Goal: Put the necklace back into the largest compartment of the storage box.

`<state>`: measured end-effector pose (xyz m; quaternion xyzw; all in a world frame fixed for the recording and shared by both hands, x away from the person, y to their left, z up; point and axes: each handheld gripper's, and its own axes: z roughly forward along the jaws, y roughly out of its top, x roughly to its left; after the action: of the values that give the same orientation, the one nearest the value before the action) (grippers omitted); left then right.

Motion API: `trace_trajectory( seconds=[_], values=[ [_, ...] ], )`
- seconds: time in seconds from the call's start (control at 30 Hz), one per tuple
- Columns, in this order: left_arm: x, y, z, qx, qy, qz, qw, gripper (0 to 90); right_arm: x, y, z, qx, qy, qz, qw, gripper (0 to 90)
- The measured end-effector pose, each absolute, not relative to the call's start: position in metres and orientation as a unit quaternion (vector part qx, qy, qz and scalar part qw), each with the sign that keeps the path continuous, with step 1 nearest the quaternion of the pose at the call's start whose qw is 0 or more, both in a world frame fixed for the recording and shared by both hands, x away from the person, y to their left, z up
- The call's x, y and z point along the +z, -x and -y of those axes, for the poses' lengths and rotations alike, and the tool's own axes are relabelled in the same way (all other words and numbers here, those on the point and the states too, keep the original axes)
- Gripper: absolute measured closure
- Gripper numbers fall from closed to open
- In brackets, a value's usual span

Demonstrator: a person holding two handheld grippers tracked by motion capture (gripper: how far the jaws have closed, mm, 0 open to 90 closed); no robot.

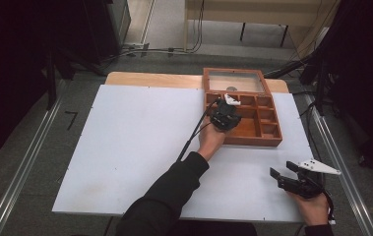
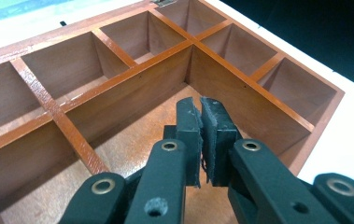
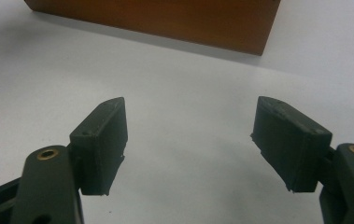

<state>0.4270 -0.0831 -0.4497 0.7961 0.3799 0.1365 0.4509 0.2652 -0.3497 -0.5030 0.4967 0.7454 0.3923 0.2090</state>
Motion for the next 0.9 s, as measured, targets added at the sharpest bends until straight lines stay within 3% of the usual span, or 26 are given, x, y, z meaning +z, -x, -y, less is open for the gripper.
trace_trajectory(
  seconds=[0.23, 0.47, 0.9],
  values=[
    [-0.454, -0.434, 0.092, 0.140, -0.798, -0.383, 0.443, 85.7, -0.503, -0.266, 0.350, 0.393, -0.496, -0.746, 0.209, 24.9],
    [-0.458, -0.433, 0.093, 0.145, -0.805, -0.383, 0.429, 67.3, -0.503, -0.266, 0.350, 0.394, -0.497, -0.745, 0.208, 24.9],
    [-0.453, -0.423, 0.074, 0.132, -0.803, -0.382, 0.439, 56.3, -0.504, -0.267, 0.349, 0.392, -0.497, -0.746, 0.208, 24.9]
  ],
)
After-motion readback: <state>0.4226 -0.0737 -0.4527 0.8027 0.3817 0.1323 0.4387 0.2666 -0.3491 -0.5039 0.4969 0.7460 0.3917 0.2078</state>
